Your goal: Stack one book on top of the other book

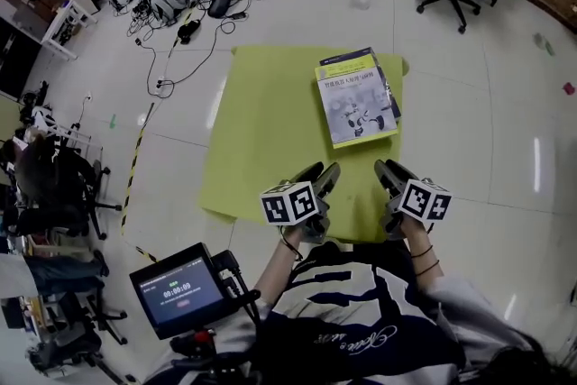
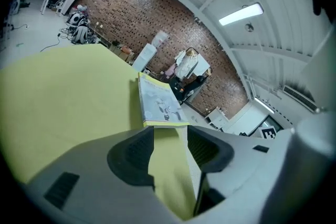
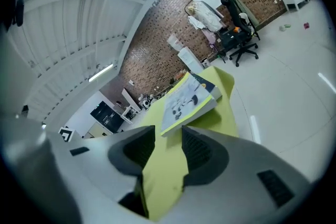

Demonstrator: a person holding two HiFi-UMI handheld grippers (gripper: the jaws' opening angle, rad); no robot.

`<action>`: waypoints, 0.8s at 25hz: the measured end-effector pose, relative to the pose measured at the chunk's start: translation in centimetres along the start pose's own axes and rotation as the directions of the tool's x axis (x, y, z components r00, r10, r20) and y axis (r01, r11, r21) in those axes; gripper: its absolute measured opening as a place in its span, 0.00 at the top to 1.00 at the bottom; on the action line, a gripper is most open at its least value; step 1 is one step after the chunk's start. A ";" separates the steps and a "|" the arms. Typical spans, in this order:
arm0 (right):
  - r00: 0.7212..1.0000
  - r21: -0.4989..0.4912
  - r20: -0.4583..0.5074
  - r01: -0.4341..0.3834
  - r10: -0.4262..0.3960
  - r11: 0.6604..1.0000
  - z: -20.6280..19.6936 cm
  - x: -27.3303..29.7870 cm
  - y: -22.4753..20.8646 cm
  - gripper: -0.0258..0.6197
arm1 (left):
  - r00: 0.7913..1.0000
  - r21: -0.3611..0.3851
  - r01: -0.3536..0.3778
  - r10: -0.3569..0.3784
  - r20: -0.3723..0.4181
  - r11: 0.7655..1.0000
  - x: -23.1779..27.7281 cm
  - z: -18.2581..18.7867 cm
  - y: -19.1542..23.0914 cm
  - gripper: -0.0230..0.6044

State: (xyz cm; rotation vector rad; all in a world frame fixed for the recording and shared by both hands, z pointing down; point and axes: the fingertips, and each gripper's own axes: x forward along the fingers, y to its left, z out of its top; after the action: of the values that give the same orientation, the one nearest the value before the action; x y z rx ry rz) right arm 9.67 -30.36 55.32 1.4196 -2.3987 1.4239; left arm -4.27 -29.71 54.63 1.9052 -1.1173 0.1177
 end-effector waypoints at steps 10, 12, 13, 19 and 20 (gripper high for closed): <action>0.980 -0.049 0.196 -0.018 0.027 0.999 -5.9 -8.5 11.8 0.96 | 0.994 -0.022 0.074 -0.072 0.080 0.997 -11.3 -2.8 -1.9 0.96; 0.981 -0.074 0.192 0.004 0.010 0.997 -7.9 -10.6 13.4 0.96 | 0.993 -0.009 0.093 -0.092 0.071 0.996 -13.5 -4.1 -2.8 0.96; 0.982 -0.084 0.191 0.011 0.005 0.996 -8.9 -11.6 14.2 0.96 | 0.992 0.002 0.108 -0.108 0.069 0.994 -14.5 -4.8 -3.4 0.96; 0.978 -0.159 0.206 0.010 0.023 0.987 -10.4 -13.5 16.5 0.97 | 0.982 0.144 0.177 -0.185 0.040 0.974 -16.0 -6.3 -6.7 0.96; 0.978 -0.167 0.206 0.004 0.031 0.986 -10.4 -13.5 16.6 0.97 | 0.981 0.161 0.181 -0.189 0.037 0.970 -15.8 -6.4 -7.0 0.96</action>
State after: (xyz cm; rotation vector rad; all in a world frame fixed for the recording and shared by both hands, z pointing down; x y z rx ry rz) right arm 1.76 -10.84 44.26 1.5835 -2.5821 1.0941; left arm -6.25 -13.37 46.32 2.1541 -0.9826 0.0535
